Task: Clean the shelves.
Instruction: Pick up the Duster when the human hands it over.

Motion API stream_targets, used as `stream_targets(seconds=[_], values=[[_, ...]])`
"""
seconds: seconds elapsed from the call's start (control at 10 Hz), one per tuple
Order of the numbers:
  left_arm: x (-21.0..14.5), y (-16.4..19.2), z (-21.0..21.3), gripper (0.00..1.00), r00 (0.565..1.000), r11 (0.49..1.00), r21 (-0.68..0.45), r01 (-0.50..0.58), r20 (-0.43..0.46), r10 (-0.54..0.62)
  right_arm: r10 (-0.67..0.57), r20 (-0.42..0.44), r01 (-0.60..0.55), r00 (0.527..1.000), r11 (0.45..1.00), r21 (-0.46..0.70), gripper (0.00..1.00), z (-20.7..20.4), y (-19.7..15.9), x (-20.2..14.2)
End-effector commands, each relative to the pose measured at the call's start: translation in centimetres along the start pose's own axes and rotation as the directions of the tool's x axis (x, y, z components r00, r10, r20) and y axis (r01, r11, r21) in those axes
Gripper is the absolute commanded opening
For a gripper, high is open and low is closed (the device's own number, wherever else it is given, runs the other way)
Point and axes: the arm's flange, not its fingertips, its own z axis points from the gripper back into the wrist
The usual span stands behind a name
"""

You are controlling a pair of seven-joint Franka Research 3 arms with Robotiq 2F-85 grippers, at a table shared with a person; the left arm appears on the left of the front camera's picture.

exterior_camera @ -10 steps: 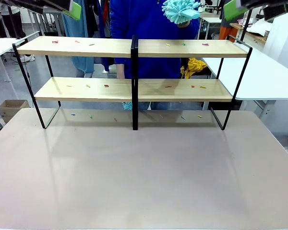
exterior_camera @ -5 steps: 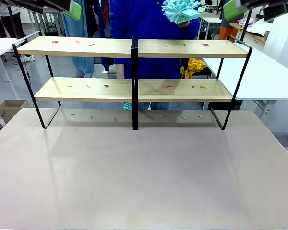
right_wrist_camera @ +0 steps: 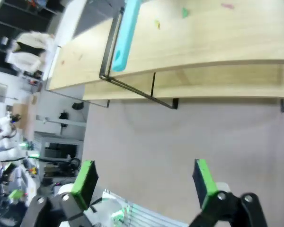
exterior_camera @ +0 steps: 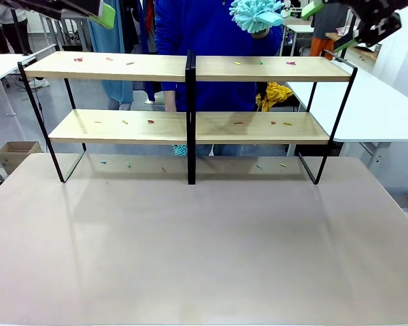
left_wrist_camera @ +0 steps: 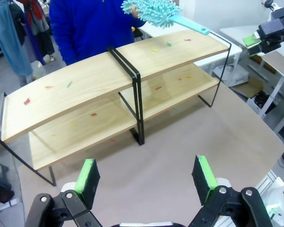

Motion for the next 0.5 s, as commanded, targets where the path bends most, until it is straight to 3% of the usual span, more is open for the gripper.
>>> stream_targets(seconds=[0.0, 0.1, 0.2, 0.3, 0.4], values=[[0.0, 0.1, 0.0, 1.0, 1.0, 1.0, 0.004, 0.007, 0.008, -0.007, 0.097, 0.054, -0.096, 0.994, 0.995, -0.01, 1.0, 2.8, 1.6, -3.8], [0.0, 0.1, 0.0, 1.0, 1.0, 1.0, 0.004, 0.007, 0.008, -0.007, 0.0, 0.0, 0.0, 1.0, 1.0, 0.0, 1.0, 0.0, 0.0, 0.0], [0.0, 0.1, 0.0, 1.0, 1.0, 1.0, 0.004, 0.007, 0.008, -0.007, -0.053, -0.044, 0.057, 0.998, 0.996, 0.074, 1.0, -0.3, -1.4, 2.9], [0.0, 0.1, 0.0, 1.0, 1.0, 1.0, 0.004, 0.007, 0.008, -0.007, -0.046, -0.146, 0.079, 0.988, 0.971, 0.228, 1.0, -1.8, -2.6, 7.2], [0.0, 0.1, 0.0, 1.0, 1.0, 1.0, 0.004, 0.007, 0.008, -0.007, -0.056, -0.135, 0.088, 0.989, 0.967, 0.24, 1.0, -3.2, -2.8, 9.8]])
